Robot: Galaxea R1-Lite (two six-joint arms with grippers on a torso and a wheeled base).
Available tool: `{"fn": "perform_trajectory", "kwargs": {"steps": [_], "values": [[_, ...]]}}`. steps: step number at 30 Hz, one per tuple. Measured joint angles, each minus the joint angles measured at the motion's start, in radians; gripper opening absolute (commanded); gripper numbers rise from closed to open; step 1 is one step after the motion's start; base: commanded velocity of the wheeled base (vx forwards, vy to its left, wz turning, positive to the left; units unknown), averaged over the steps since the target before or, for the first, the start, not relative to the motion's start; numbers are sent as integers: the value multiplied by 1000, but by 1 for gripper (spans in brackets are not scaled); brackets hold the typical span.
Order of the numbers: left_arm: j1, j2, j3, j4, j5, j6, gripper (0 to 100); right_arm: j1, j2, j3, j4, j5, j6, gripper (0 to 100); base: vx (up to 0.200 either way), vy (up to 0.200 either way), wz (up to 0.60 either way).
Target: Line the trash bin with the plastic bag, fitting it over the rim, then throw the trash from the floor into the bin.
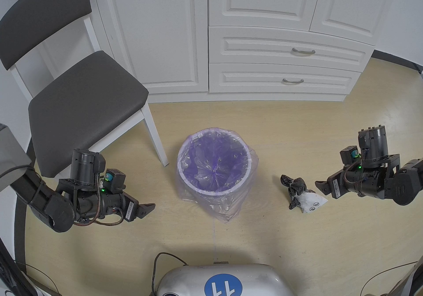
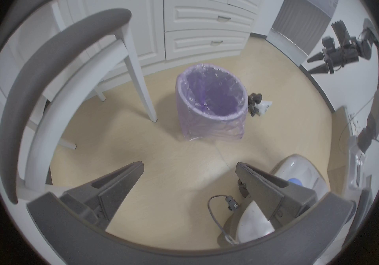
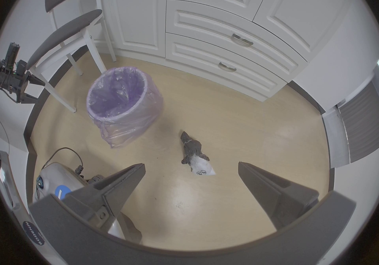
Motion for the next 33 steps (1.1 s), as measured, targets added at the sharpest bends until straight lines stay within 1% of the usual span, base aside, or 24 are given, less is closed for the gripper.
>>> {"fn": "perform_trajectory", "kwargs": {"steps": [4, 8, 10, 13, 17, 22, 28, 33], "values": [[-49, -60, 16, -3, 44, -114, 100, -1, -27, 1, 2, 0, 0, 100, 0, 0, 0], [-110, -109, 23, -30, 145, -210, 100, -2, -50, -2, 13, 1, 2, 100, 0, 0, 0], [-135, -135, 31, -63, 176, -242, 100, -4, -60, -5, 19, 1, 3, 100, 0, 0, 0], [-155, -186, 49, -114, 191, -255, 100, -5, -76, -7, 27, 1, 3, 100, 0, 0, 0], [-160, -255, 66, -140, 199, -243, 100, -6, -92, -10, 30, 1, 5, 100, 0, 0, 0], [-125, -322, 99, -146, 194, -228, 100, -8, -99, -14, 23, 0, 19, 100, 0, 0, 0], [-87, -349, 116, -137, 185, -226, 100, -13, -84, -34, 21, 1, 69, 100, 0, 0, 0], [-65, -351, 118, -135, 148, -227, 100, -42, -47, -65, 15, 4, 81, 100, 0, 0, 0]]}}
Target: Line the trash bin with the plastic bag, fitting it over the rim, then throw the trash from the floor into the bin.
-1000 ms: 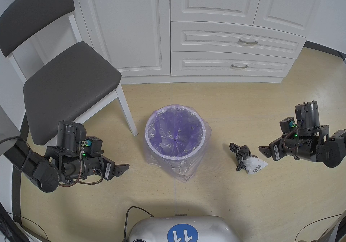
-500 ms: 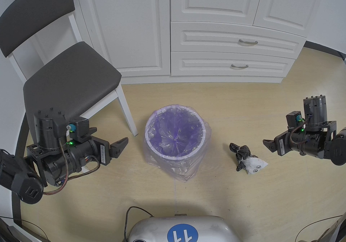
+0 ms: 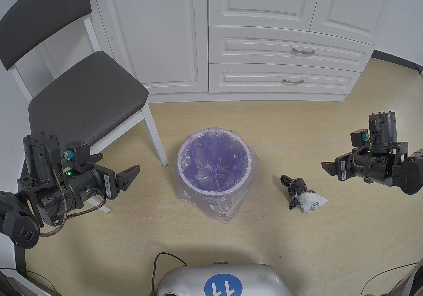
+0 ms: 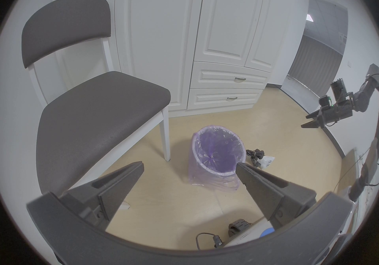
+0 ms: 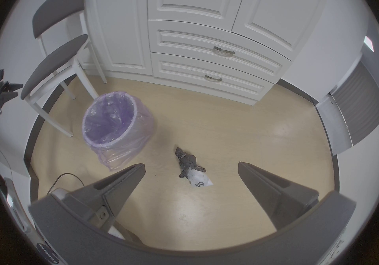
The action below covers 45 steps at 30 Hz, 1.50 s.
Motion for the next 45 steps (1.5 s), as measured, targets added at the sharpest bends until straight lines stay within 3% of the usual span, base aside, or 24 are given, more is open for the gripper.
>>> {"fn": "perform_trajectory", "kwargs": {"steps": [14, 19, 22, 29, 45], "values": [[43, 21, -25, -14, -30, 15, 100, -114, 222, -148, 27, 32, 29, 100, 0, 0, 0], [49, 26, -34, -15, -32, 22, 100, -140, 315, -249, 121, 67, 93, 100, 0, 0, 0], [52, 28, -37, -15, -32, 24, 100, -157, 373, -322, 192, 106, 137, 100, 0, 0, 0], [57, 31, -41, -15, -32, 26, 100, -196, 556, -531, 314, 301, 216, 100, 0, 0, 0], [75, 41, -43, -16, -28, 60, 100, -266, 1005, -1097, 541, 455, 296, 100, 0, 0, 0]]}}
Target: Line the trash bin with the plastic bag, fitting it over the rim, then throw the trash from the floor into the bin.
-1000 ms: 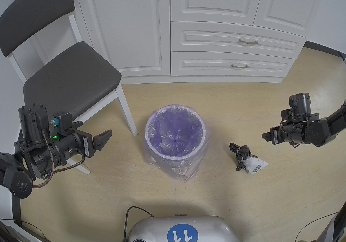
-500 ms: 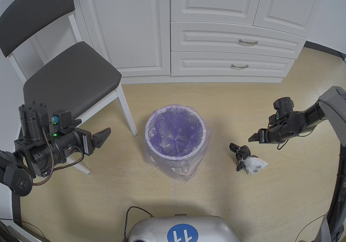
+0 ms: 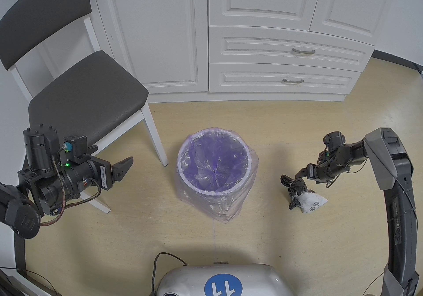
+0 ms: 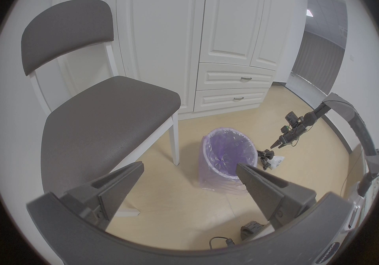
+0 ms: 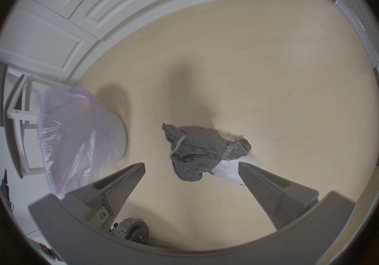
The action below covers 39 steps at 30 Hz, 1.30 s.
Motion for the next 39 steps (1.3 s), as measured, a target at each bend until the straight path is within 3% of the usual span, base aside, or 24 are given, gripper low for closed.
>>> {"fn": "perform_trajectory", "kwargs": {"steps": [10, 17, 24, 25, 39], "values": [[1, 11, 3, -1, 2, 8, 100, -1, 115, -75, 12, -7, 3, 100, 0, 0, 0], [-1, 20, 2, -5, 4, 8, 100, 23, 169, -113, 6, -123, -9, 100, 0, 0, 0], [-2, 29, -1, -6, 5, 8, 100, 32, 206, -126, -29, -131, -26, 100, 0, 0, 0], [-2, 30, -1, -6, 5, 8, 100, 32, 210, -125, -37, -132, -28, 0, 0, 0, 0], [-2, 49, 12, -36, -3, 1, 100, 31, 199, -72, -37, -132, -24, 0, 0, 0, 0]]}}
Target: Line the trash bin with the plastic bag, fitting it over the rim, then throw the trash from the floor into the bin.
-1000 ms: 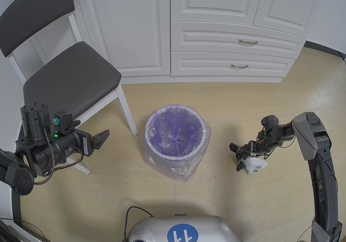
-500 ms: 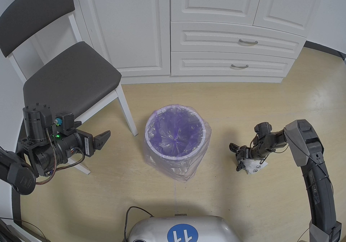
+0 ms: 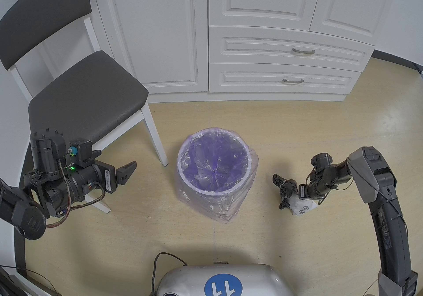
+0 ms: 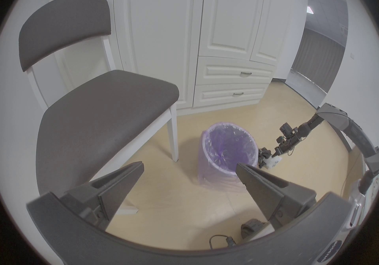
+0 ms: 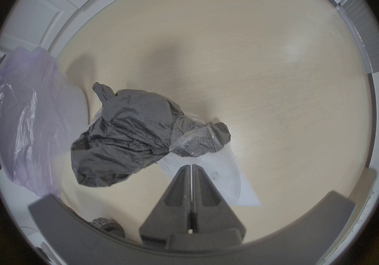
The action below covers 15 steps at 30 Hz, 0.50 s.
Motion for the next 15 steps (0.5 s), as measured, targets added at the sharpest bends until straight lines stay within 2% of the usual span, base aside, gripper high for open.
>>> {"fn": "perform_trajectory", "kwargs": {"steps": [4, 12, 15], "values": [[0, 23, 16, -87, -7, -3, 100, -4, -15, 20, 0, 1, 2, 0, 0, 0, 0], [0, 112, 85, -479, -48, -4, 100, -10, -36, 47, -8, 2, 3, 0, 0, 0, 0], [0, 155, 107, -577, -55, -3, 100, -13, -48, 67, -11, 5, 4, 0, 0, 0, 0]]}}
